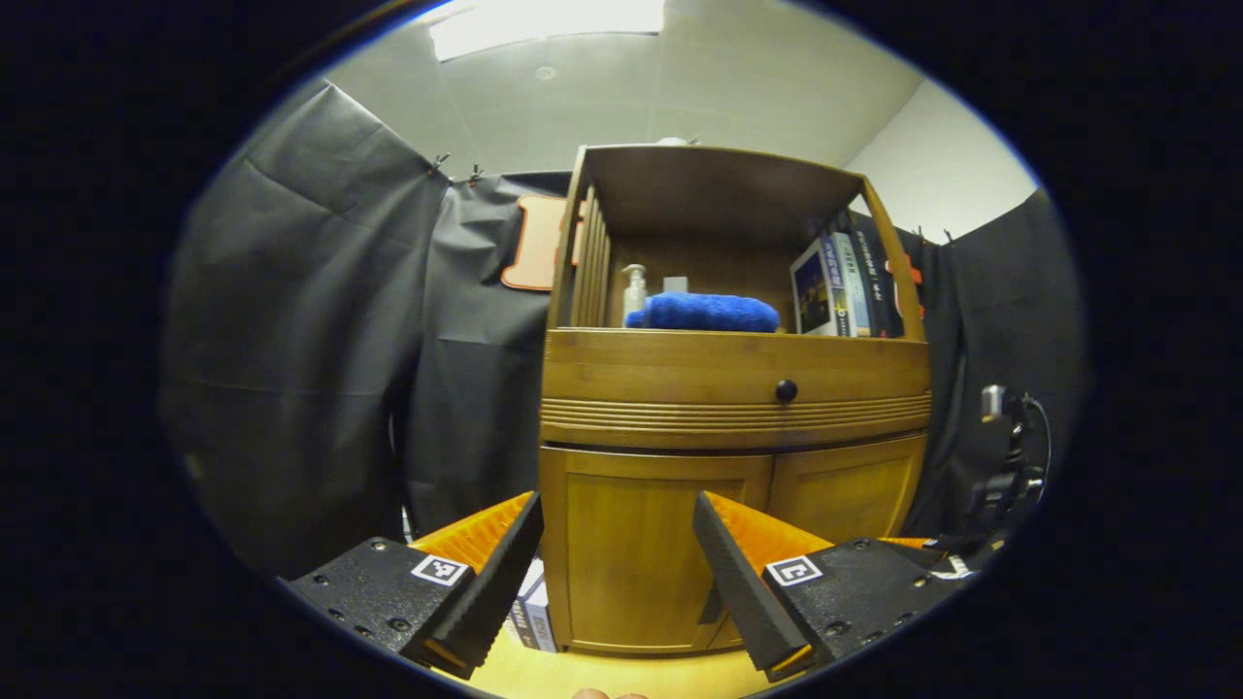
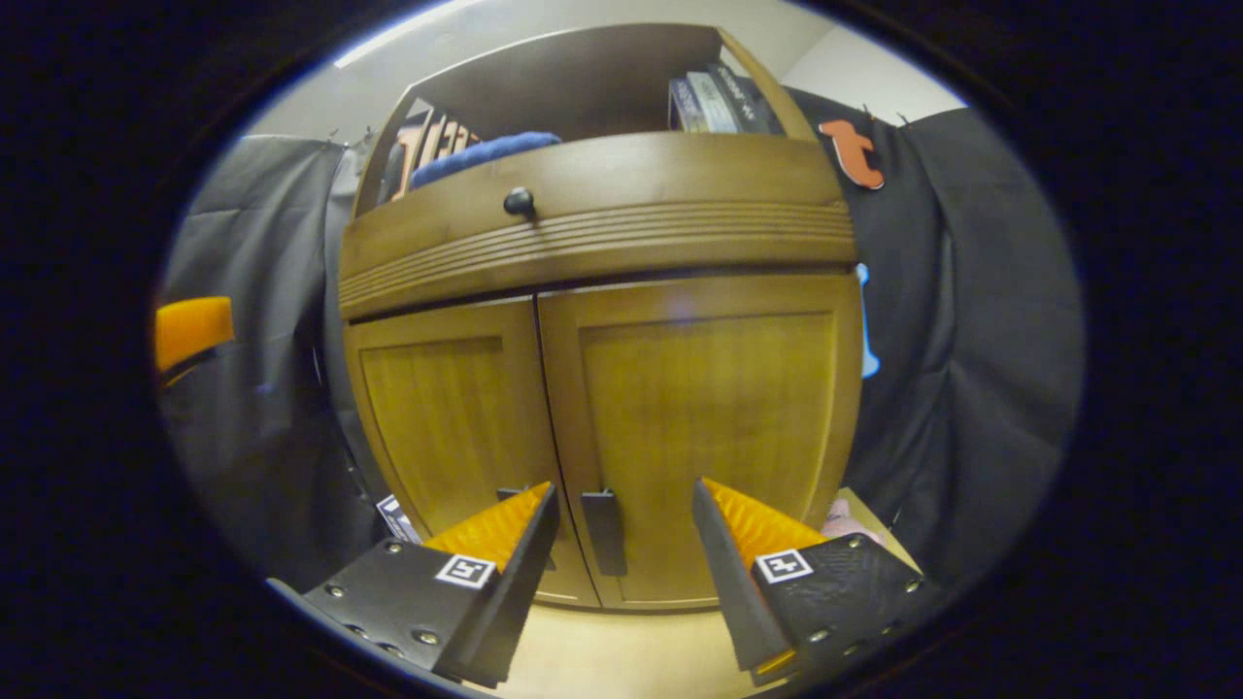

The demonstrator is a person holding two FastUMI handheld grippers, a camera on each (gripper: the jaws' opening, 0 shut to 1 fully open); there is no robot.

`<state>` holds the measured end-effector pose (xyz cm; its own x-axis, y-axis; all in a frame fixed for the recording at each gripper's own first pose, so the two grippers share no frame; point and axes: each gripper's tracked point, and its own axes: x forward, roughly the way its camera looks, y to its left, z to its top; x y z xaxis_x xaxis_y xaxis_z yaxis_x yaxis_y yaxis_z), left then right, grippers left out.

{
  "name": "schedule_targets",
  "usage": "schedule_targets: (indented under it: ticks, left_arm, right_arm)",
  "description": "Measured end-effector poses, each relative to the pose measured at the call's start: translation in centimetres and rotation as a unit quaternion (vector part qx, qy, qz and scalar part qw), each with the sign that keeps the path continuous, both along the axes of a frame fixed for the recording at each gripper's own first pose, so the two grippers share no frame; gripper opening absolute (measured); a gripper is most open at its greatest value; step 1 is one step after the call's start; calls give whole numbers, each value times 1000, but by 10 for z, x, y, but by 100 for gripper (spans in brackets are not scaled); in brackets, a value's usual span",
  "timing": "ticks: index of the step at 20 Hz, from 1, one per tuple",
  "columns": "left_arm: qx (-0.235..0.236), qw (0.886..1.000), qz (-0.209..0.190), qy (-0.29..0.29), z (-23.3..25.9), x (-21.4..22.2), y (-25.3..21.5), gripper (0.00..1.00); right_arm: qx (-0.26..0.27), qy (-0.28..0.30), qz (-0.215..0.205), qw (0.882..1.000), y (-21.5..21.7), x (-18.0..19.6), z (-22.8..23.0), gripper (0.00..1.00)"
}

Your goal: Open the right door of the double-door shoe cabinet with the right hand, and open the left door with the left hand.

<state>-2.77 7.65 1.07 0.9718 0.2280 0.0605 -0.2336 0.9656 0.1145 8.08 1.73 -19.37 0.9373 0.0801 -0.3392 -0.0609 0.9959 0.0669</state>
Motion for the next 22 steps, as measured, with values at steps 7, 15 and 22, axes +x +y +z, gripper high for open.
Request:
schedule_targets:
  ticks: [7, 15, 22]
  left_arm:
    - [16, 998, 67, -15, 12, -10, 51, 92]
    - [3, 996, 89, 1, 3, -7, 71, 92]
    - [-6, 998, 58, 7, -2, -1, 54, 95]
  right_arm:
    - [-49, 31, 7, 998, 19, 51, -54, 65]
    - [-42, 46, -38, 997, 24, 62, -71, 28]
    - [-28, 42, -83, 995, 11, 25, -63, 28]
